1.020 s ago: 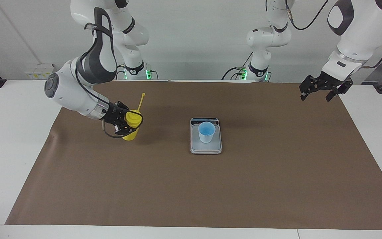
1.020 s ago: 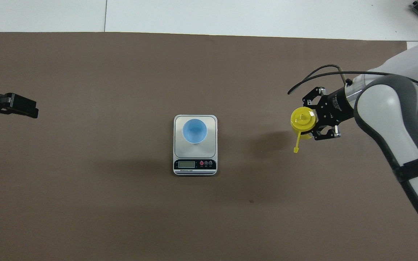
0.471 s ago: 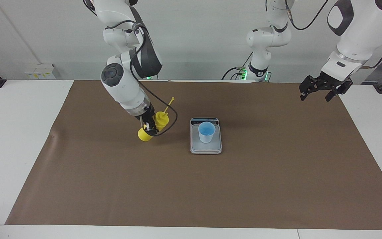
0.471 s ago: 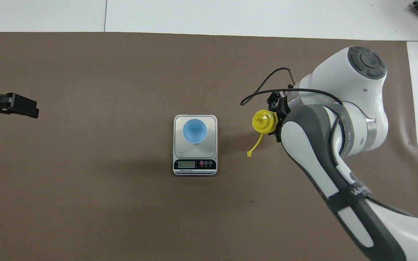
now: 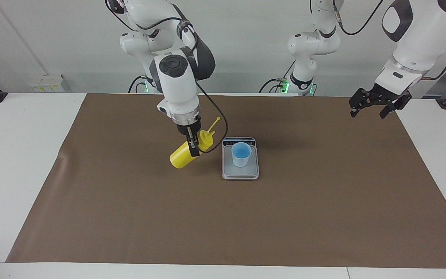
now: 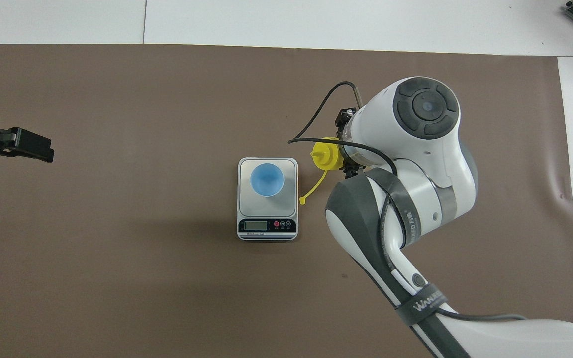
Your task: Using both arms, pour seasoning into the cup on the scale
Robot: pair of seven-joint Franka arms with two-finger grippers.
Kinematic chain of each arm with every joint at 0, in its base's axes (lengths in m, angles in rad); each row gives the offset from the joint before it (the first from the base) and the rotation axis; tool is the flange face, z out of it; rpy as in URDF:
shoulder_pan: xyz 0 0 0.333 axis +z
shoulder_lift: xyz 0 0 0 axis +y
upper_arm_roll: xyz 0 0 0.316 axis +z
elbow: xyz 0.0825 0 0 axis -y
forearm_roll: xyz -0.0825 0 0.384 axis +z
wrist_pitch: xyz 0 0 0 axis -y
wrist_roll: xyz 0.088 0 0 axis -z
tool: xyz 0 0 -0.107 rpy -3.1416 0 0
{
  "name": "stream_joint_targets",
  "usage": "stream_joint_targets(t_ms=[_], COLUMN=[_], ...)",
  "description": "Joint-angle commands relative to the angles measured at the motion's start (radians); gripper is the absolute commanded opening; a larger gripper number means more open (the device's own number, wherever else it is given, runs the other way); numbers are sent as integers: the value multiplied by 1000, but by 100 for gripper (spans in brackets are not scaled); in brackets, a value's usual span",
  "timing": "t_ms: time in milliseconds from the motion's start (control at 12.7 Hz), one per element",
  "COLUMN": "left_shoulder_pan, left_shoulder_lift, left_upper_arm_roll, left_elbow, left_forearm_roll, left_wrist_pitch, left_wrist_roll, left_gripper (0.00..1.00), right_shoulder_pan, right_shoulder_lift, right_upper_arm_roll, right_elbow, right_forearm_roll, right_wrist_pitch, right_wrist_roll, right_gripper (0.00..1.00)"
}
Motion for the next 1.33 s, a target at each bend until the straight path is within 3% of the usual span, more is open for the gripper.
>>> stream_joint_targets(t_ms=[0, 235, 549, 1020, 1256], left_shoulder_pan=[7, 6, 6, 6, 6], left_shoulder_lift=[-13, -13, -13, -16, -14], left_upper_arm_roll=[-5, -5, -5, -5, -5], left_elbow=[-15, -15, -16, -24, -25], left_forearm_roll=[-14, -14, -14, -14, -14], left_wrist_pitch=[11, 11, 14, 19, 19], left_wrist_roll=[-11, -11, -11, -11, -11], left_gripper=[100, 100, 100, 100, 100], right_shoulder_pan=[33, 95, 116, 218, 228], right_shoulder_lift=[51, 53, 56, 142, 142], right_upper_arm_roll=[0, 0, 0, 2, 2], right_elbow=[78, 69, 64, 62, 50], right_forearm_roll=[-75, -299, -450, -772, -886], right_wrist_pitch=[-1, -15, -18, -32, -79], right_wrist_roll=[40, 65, 126, 306, 317], right_gripper=[0, 0, 0, 0, 0])
